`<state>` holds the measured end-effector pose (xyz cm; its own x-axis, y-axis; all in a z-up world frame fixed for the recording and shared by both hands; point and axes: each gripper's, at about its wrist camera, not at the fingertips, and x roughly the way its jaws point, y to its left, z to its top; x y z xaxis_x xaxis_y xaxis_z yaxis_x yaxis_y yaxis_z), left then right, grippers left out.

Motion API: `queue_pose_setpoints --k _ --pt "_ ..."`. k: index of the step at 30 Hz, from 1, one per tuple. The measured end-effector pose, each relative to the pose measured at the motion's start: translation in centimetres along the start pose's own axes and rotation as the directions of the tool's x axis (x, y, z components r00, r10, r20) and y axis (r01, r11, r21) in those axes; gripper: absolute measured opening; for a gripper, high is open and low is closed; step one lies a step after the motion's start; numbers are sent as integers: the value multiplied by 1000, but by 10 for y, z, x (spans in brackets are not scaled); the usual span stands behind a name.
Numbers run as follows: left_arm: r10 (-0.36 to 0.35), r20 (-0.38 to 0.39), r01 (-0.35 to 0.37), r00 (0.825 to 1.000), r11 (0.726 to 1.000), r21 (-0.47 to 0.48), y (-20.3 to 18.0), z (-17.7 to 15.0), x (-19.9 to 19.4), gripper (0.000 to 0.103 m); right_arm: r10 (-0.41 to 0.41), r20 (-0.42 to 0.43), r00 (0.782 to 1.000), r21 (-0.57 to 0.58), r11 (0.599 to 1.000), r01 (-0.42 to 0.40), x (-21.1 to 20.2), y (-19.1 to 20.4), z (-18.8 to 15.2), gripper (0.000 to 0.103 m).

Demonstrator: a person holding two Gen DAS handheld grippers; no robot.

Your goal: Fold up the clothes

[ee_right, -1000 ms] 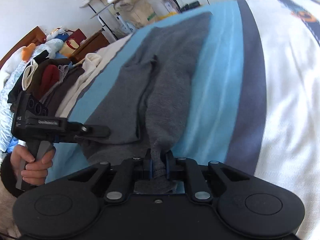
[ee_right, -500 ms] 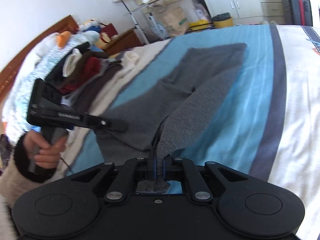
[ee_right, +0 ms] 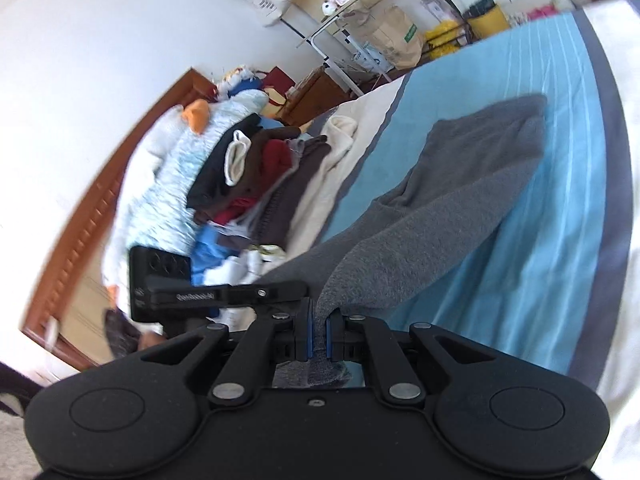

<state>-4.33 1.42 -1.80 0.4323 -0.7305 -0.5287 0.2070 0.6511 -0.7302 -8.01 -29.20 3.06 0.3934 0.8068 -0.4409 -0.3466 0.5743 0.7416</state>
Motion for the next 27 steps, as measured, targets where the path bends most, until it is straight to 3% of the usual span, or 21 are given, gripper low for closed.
queue_pose_setpoints --k 4,7,11,13,16,19,22,23,25,26,27 --pt "59 -52 -59 997 998 -7 4 4 19 12 -5 -5 1000 76 997 6 11 -16 -5 9" --pt "36 -88 -37 995 999 -15 3 27 31 13 -13 10 1000 97 995 12 16 -21 8 9" --pt "-11 -89 7 996 999 -35 6 75 48 14 -8 26 1000 196 981 3 17 -42 48 9" --pt "-24 -119 25 993 1000 13 5 102 64 15 -10 12 1000 238 971 6 22 -53 72 9" --pt "49 -159 -36 986 996 85 6 132 84 15 -10 -11 1000 300 954 13 28 -69 107 9" --pt "70 -178 -52 981 993 108 22 157 106 15 -51 -17 999 324 944 54 45 -84 134 9" --pt "45 -203 -36 978 998 49 48 179 140 15 -113 4 994 389 916 102 60 -112 154 9" --pt "35 -205 -36 978 999 0 58 184 152 15 -135 14 991 420 900 117 63 -124 160 14" --pt "-21 -200 -9 980 989 -145 86 195 182 15 -160 39 986 506 854 119 72 -150 168 25" --pt "-59 -190 14 980 973 -230 100 196 189 15 -162 53 985 541 834 108 76 -162 171 41" --pt "-96 -175 37 980 949 -314 113 197 195 15 -164 67 984 576 812 96 80 -174 173 46"
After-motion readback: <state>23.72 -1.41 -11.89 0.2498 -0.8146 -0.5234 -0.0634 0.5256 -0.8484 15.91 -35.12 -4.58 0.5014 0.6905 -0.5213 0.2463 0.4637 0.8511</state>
